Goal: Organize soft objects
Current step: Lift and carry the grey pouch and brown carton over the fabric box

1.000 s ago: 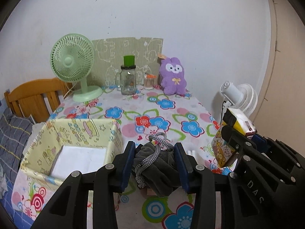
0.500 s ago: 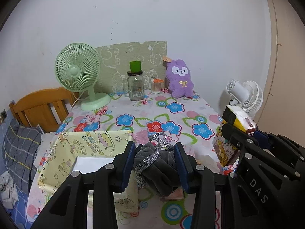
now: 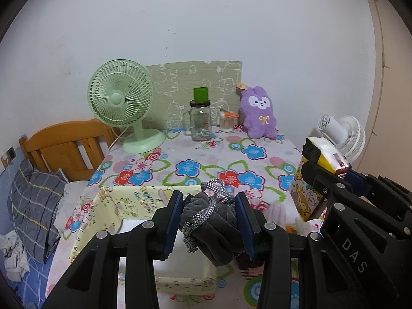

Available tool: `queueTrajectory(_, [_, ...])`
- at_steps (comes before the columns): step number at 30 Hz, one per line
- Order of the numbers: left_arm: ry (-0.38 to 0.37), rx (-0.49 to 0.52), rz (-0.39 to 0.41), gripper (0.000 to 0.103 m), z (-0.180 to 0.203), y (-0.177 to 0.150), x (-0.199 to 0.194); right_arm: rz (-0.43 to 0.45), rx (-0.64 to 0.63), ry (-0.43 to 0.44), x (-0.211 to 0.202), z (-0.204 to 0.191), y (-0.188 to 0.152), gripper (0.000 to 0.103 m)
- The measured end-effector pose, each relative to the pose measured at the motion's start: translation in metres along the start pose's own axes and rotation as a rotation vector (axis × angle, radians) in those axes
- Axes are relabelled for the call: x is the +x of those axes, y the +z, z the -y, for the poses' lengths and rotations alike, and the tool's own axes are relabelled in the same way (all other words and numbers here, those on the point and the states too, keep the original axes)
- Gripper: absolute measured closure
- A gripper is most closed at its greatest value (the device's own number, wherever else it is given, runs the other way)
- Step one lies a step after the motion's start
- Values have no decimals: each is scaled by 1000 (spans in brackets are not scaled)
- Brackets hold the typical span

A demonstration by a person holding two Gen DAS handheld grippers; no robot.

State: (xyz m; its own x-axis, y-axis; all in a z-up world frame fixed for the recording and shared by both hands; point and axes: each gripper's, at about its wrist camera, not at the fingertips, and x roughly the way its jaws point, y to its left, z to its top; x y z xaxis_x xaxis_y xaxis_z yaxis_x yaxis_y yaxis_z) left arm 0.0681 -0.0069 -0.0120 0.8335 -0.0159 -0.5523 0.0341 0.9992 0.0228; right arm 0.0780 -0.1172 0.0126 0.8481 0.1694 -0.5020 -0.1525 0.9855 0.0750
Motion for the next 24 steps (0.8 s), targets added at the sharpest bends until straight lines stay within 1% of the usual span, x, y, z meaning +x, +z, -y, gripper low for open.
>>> queueTrajectory(11, [32, -18, -8, 60, -33, -1, 6, -11, -24, 49, 16, -32, 7, 76])
queueTrajectory(20, [54, -33, -15, 60, -57, -4, 11, -14, -45, 65, 27, -56, 9, 76])
queueTrajectory(24, [75, -32, -24, 60, -66, -7, 16, -19, -56, 95, 33, -69, 8, 76])
